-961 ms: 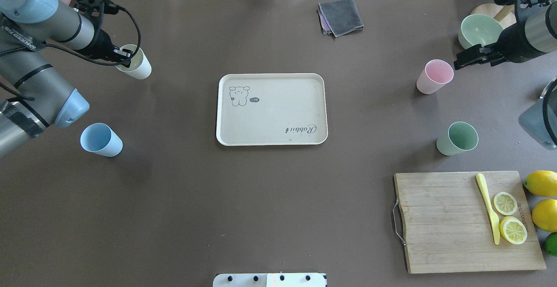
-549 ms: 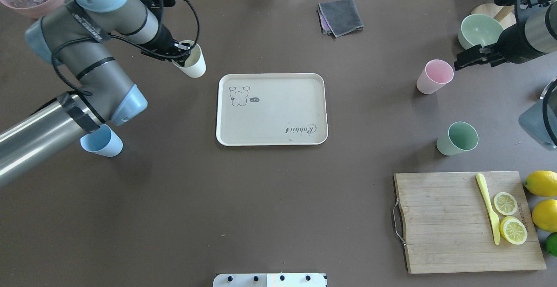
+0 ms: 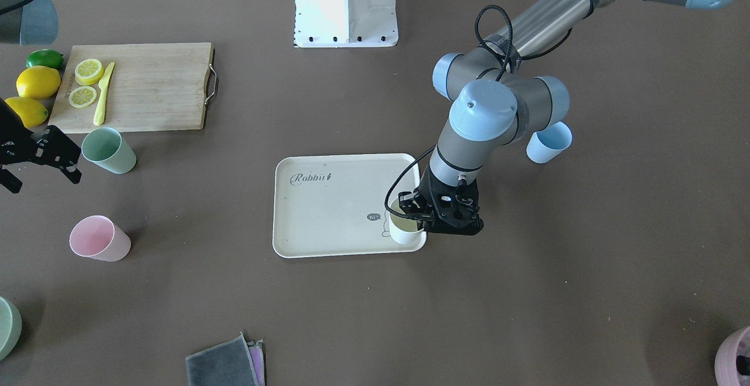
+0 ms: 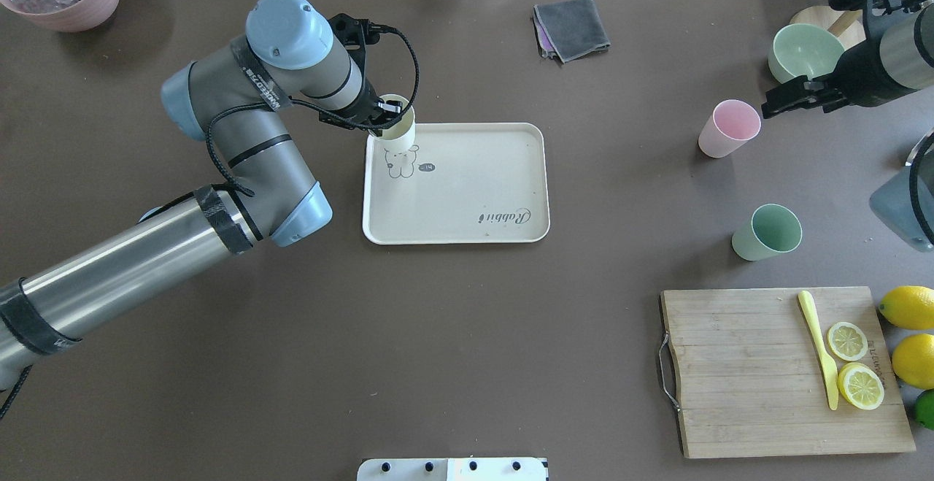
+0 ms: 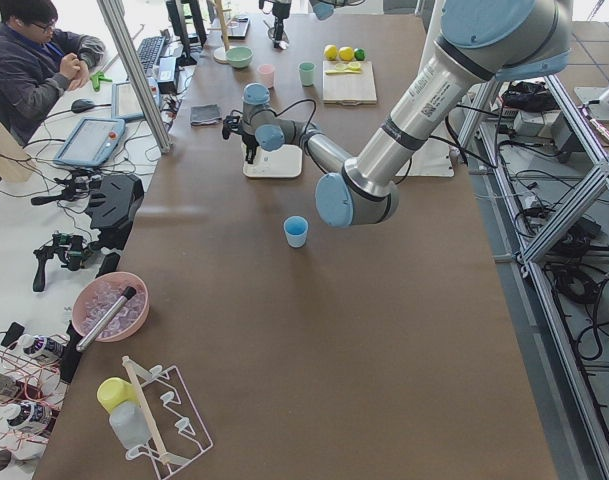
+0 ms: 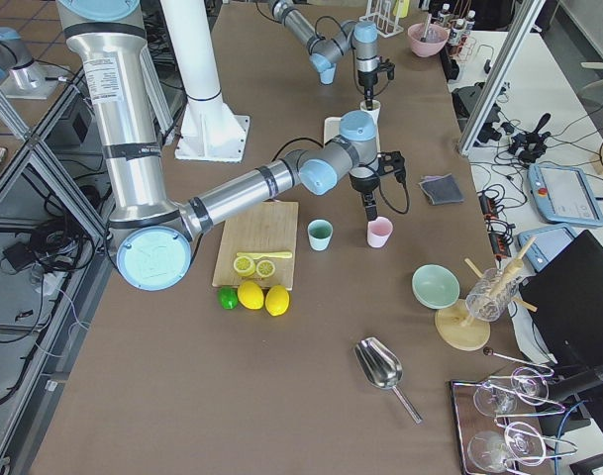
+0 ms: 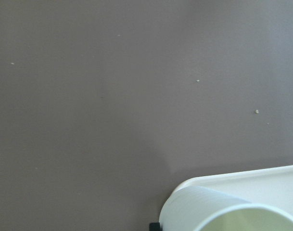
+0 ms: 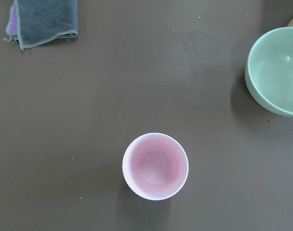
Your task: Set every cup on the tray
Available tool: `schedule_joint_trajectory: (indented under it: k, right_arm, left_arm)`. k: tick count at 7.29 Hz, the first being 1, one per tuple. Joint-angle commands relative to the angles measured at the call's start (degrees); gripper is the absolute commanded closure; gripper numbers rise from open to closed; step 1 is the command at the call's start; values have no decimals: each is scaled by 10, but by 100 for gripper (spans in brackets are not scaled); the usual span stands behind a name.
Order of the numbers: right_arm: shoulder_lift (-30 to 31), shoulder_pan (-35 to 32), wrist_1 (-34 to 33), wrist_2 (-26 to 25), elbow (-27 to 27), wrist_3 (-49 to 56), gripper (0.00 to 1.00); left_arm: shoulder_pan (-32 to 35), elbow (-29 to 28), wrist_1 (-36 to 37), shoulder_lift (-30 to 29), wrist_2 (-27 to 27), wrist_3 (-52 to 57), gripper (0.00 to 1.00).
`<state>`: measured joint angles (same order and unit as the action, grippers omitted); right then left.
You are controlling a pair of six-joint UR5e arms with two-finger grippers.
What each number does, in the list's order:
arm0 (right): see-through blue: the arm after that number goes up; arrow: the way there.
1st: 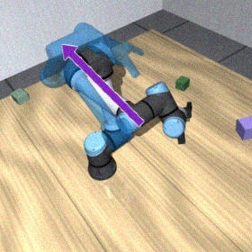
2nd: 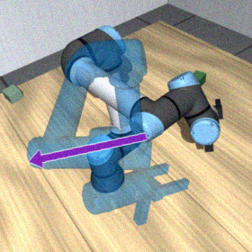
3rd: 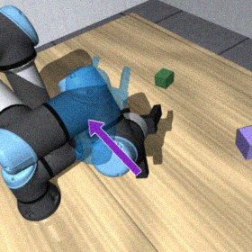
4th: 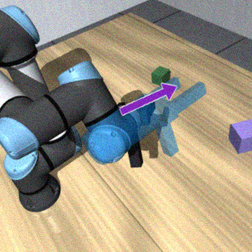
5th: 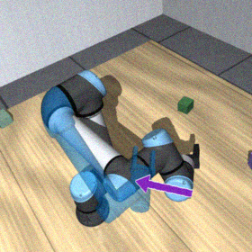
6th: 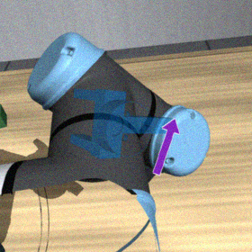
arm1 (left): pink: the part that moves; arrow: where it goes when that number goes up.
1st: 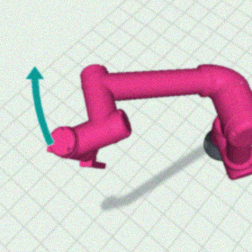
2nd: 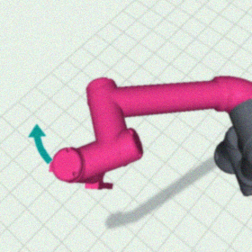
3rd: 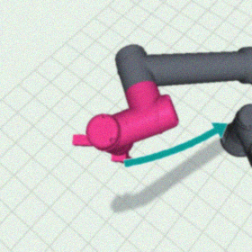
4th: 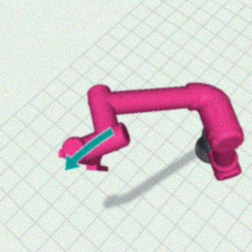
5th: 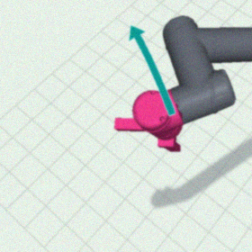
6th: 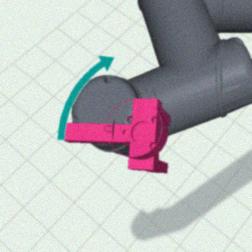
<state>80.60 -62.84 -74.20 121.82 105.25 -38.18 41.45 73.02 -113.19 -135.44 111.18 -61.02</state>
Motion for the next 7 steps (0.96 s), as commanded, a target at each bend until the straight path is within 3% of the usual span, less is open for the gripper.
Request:
schedule_joint_trajectory:
  k: [1, 3, 4, 5, 7]
  right_arm:
    - [-1, 1, 0, 0, 0, 0, 0]
    - [-1, 1, -1, 0, -1, 0, 0]
    - [-2, 1, -1, 0, -2, 0, 0]
    - [-3, 3, -1, -2, -6, 0, 0]
    - [-6, 3, -1, -2, -12, 1, 0]
  left_arm:
    - [-15, -3, -5, -2, -17, 2, 1]
    - [-9, 13, -6, -2, -32, 11, 2]
    - [31, 37, 8, 4, 11, 32, 2]
    - [84, 67, 44, 22, 88, 68, 2]
    - [130, 235, 139, 154, 119, 186, 2]
